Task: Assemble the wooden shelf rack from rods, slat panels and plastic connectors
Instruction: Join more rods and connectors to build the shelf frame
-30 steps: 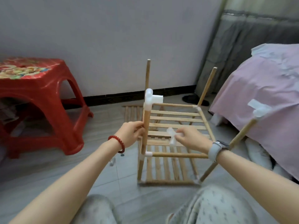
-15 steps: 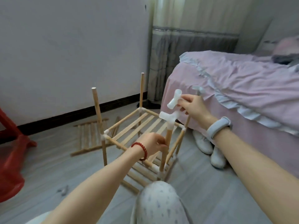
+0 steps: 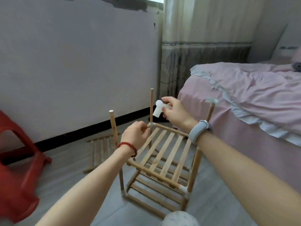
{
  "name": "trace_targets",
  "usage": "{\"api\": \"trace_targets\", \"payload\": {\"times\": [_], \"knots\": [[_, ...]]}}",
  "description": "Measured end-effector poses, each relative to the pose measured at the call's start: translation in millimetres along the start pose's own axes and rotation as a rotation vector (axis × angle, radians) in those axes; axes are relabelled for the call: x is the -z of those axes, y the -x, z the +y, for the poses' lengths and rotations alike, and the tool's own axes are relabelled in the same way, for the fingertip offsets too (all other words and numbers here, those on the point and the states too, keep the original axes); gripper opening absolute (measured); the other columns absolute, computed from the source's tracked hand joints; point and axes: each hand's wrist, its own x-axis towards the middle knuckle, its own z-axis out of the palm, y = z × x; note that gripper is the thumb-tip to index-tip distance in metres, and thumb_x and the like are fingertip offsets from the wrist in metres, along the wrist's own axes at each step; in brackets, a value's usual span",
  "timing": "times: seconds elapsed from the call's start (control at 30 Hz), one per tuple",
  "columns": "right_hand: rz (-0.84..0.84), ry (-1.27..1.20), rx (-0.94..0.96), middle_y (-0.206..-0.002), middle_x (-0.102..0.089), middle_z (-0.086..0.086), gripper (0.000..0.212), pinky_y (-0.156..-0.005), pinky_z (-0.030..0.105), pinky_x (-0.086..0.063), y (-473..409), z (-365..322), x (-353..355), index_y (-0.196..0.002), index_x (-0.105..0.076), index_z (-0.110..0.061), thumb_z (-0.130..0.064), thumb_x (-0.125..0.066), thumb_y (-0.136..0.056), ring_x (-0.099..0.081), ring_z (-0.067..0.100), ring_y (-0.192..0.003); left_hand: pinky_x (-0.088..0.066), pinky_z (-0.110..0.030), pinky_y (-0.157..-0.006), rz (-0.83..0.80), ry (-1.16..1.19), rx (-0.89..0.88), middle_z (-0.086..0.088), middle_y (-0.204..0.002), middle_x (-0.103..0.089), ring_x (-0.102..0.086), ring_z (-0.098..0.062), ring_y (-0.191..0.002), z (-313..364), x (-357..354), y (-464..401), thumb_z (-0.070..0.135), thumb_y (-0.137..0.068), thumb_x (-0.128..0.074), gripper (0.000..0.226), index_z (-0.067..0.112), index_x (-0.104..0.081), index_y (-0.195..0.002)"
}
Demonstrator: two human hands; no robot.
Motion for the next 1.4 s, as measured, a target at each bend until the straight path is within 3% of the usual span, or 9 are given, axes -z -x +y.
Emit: {"api": "trace_targets", "payload": {"times": [0.1, 0.17, 0.27, 0.33, 0.57, 0.8, 1.07, 1.3, 1.4], "knots": [[-0.063, -0.145, -0.042, -0.108, -0.052, 0.006, 0.040, -0.079, 0.033, -0.055, -11, -7, -32, -0.135, -0.041, -0.016, -0.007, -0.035, -0.097, -0.061, 0.026, -0.090, -0.040, -0.031, -0.072, 0.354, 0.139, 0.224, -0.008, -0.095, -0.052, -0.054, -0.025, -0.089, -39, 23, -14, 0.018, -0.088, -0.057, 0.013, 0.010, -0.046, -0.088], [-0.110, -0.248, -0.105, -0.100, -0.050, 0.002, 0.035, -0.071, 0.031, -0.054, -17, -9, -54, -0.131, -0.042, -0.015, -0.008, -0.032, -0.099, -0.061, 0.020, -0.071, -0.040, -0.036, -0.089, 0.428, 0.190, 0.356, -0.014, -0.116, -0.046, -0.049, -0.029, -0.108, -63, 32, -28, 0.016, -0.088, -0.056, 0.025, 0.005, -0.045, -0.107], [-0.133, -0.331, -0.151, -0.094, -0.053, 0.001, 0.030, -0.065, 0.028, -0.052, -23, -4, -82, -0.128, -0.045, -0.015, -0.012, -0.035, -0.099, -0.061, 0.014, -0.063, -0.031, -0.033, -0.103, 0.190, 0.250, 0.432, -0.008, -0.134, -0.039, -0.040, -0.025, -0.124, -91, 33, -48, 0.021, -0.093, -0.051, 0.055, 0.006, -0.026, -0.140], [-0.148, -0.362, -0.149, -0.091, -0.056, 0.000, 0.029, -0.063, 0.029, -0.050, -26, 0, -95, -0.126, -0.049, -0.017, -0.016, -0.040, -0.099, -0.061, 0.014, -0.062, -0.037, -0.031, -0.094, 0.053, 0.310, 0.409, -0.007, -0.127, -0.051, -0.049, -0.022, -0.109, -106, 28, -57, 0.023, -0.097, -0.044, 0.041, 0.008, -0.036, -0.135], [-0.111, -0.654, -0.242, -0.092, -0.061, 0.002, 0.035, -0.055, 0.017, -0.044, -18, 10, -112, -0.123, -0.058, -0.016, -0.001, -0.048, -0.094, -0.051, 0.008, -0.060, -0.048, -0.026, -0.076, 0.183, 0.443, 0.243, 0.000, -0.088, -0.062, -0.061, -0.017, -0.085, -111, 35, -4, 0.022, -0.098, -0.041, 0.015, 0.019, -0.053, -0.107], [-0.239, -0.992, -0.212, -0.102, -0.063, 0.006, 0.033, -0.069, 0.022, -0.050, 13, -8, -135, -0.113, -0.060, -0.015, 0.004, -0.042, -0.094, -0.061, 0.013, -0.074, -0.054, -0.020, -0.070, 0.155, 0.525, 0.129, 0.003, -0.083, -0.063, -0.064, -0.013, -0.078, -101, 51, 64, 0.015, -0.094, -0.048, 0.016, 0.025, -0.053, -0.105], [-0.145, -0.833, 0.040, -0.114, -0.057, 0.001, 0.027, -0.075, 0.020, -0.053, 24, -21, -160, -0.111, -0.057, -0.020, -0.001, -0.046, -0.095, -0.063, 0.011, -0.094, -0.056, -0.028, -0.076, 0.141, 0.557, 0.124, 0.002, -0.087, -0.064, -0.066, -0.016, -0.084, -104, 57, 80, 0.015, -0.094, -0.049, 0.019, 0.028, -0.054, -0.109], [-0.061, -0.780, 0.114, -0.101, -0.065, 0.002, 0.025, -0.082, 0.027, -0.055, 18, -19, -160, -0.097, -0.063, -0.021, 0.001, -0.055, -0.089, -0.063, 0.013, -0.089, -0.056, -0.026, -0.078, 0.159, 0.545, 0.115, 0.006, -0.085, -0.063, -0.065, -0.011, -0.082, -103, 54, 71, 0.017, -0.094, -0.049, 0.018, 0.022, -0.054, -0.111], [-0.041, -0.763, 0.170, -0.097, -0.066, 0.019, 0.026, -0.077, 0.021, -0.053, 16, -20, -157, -0.097, -0.065, -0.021, 0.002, -0.057, -0.089, -0.061, 0.022, -0.084, -0.056, -0.026, -0.078, 0.147, 0.553, 0.117, 0.006, -0.084, -0.063, -0.065, -0.011, -0.083, -104, 54, 70, 0.016, -0.094, -0.050, 0.018, 0.022, -0.055, -0.110]]}}
